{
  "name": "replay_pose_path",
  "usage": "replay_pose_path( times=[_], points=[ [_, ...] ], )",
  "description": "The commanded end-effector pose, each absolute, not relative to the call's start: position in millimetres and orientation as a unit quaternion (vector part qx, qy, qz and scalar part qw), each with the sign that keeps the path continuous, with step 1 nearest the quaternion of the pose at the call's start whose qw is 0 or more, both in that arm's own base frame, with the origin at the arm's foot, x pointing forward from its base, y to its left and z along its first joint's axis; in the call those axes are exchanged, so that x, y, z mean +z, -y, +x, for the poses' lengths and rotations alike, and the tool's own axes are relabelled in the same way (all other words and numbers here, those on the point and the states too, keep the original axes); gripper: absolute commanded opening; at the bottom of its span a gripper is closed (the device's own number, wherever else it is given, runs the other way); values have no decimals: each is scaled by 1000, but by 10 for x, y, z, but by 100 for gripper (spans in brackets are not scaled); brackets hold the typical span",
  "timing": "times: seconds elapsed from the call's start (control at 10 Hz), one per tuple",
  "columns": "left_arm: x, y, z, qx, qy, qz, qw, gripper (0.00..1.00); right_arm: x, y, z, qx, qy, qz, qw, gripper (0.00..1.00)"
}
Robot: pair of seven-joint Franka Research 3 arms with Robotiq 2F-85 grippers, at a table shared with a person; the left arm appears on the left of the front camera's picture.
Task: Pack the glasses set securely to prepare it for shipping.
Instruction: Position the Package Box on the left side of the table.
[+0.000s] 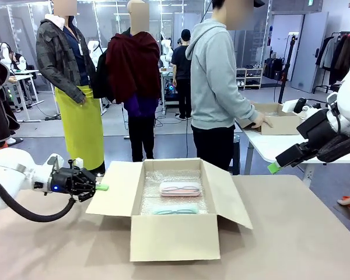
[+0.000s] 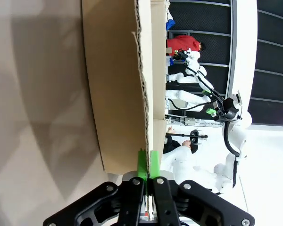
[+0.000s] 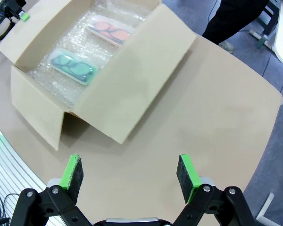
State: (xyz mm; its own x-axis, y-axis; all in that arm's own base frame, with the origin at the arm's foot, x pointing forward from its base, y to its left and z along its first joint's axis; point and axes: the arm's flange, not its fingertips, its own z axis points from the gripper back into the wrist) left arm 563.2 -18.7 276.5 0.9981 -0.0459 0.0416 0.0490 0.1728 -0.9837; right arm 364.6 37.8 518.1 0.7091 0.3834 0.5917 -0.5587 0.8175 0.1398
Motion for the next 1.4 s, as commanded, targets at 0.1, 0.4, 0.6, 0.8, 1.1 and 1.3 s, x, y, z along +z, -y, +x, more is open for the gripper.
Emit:
replay_pose_path(
  times=[0.1,0.4,0.6,0.8,1.1,1.3],
  points=[
    [2916,-539,5624,-38,-4,-645,764,2,5172,-391,3626,255,277,157,913,100],
    [2917,-1429,5502,-43,7,-654,755,2,5172,-391,3626,255,277,157,913,100],
    [2890,-2036,5442,-39,8,-649,760,2,5172,-391,3626,255,277,157,913,100],
    [2880,-2544,5429,-18,38,-653,756,2,5172,-391,3626,255,277,157,913,100],
    [2974,-3143,5305,-26,29,-649,760,2,5172,-391,3626,255,277,157,913,100],
    [2986,-3299,5236,-16,5,-635,772,2,5172,-391,3626,255,277,157,913,100]
  ],
)
